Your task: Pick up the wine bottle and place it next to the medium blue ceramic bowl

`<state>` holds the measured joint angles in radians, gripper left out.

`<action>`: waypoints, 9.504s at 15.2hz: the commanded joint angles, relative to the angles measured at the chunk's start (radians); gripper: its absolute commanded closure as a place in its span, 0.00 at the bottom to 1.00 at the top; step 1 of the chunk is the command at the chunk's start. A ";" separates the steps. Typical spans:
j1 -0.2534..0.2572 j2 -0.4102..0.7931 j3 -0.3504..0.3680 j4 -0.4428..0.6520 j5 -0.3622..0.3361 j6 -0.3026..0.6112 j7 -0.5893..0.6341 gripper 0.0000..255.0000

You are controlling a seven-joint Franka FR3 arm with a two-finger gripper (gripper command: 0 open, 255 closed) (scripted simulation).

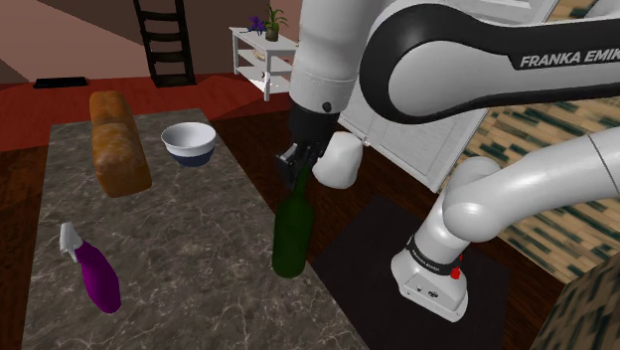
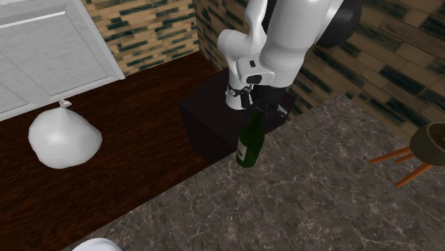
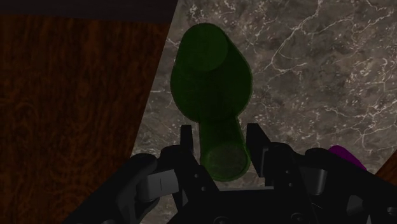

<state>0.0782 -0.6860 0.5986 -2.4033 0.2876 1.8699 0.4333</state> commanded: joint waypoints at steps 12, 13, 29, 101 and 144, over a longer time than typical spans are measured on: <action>-0.018 0.009 -0.046 0.174 -0.037 -0.167 -0.003 1.00; -0.019 0.011 -0.048 0.188 -0.039 -0.180 -0.002 1.00; -0.049 0.077 -0.076 0.449 -0.081 -0.377 0.007 1.00; -0.194 1.049 -0.076 1.284 -0.541 -0.343 -0.151 1.00; -0.267 0.979 -0.086 0.774 -0.516 0.100 -0.121 0.00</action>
<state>-0.1889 0.2926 0.5127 -1.6291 -0.2281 1.9694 0.3123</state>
